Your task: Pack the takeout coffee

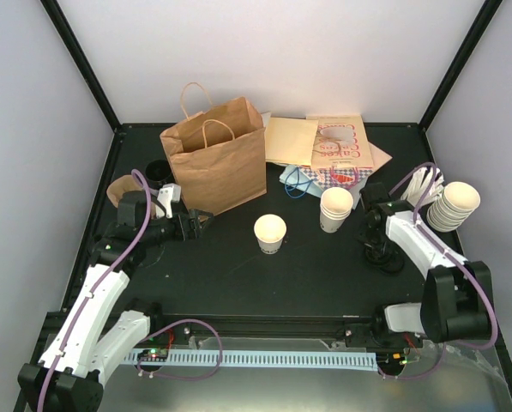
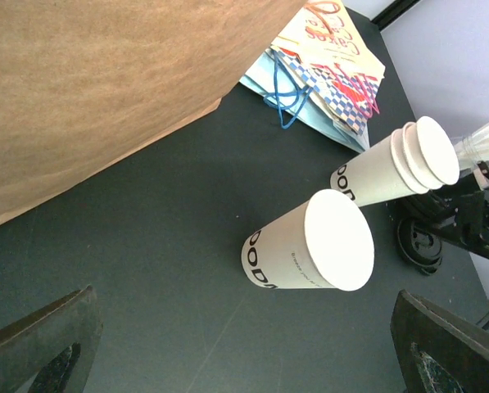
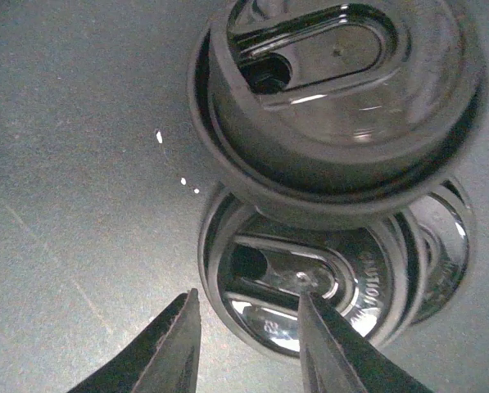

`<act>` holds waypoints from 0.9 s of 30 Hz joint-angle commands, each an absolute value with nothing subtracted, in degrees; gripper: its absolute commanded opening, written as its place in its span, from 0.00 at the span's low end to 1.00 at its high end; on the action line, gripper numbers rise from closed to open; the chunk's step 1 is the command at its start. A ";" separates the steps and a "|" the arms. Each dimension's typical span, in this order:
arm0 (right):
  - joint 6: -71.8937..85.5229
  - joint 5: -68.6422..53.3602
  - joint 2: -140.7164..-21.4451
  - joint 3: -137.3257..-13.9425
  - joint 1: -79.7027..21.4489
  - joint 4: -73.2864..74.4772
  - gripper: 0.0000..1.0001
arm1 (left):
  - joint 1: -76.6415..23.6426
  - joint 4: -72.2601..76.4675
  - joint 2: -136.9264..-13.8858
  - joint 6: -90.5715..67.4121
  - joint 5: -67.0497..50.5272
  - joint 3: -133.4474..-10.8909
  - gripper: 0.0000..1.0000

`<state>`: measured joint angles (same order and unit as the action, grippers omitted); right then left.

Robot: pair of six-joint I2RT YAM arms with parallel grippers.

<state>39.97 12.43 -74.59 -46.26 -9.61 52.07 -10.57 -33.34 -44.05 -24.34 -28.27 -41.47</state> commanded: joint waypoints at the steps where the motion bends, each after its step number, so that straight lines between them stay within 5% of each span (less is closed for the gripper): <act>1: 39.06 12.46 -77.88 -47.00 -9.57 48.70 0.36 | -10.57 -32.06 -43.91 -24.54 -29.10 -41.14 0.99; 20: 39.83 18.55 -86.04 -49.08 -13.07 48.05 0.35 | -10.55 -31.68 -44.57 -24.09 -28.48 -40.95 0.99; 27: 39.65 20.19 -86.83 -49.10 -13.19 48.34 0.23 | -10.56 -32.07 -44.56 -23.75 -28.09 -40.87 0.99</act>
<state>39.20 17.52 -86.24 -47.88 -12.91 48.07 -10.57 -32.95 -44.62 -24.25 -28.29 -40.69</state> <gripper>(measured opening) 0.236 0.989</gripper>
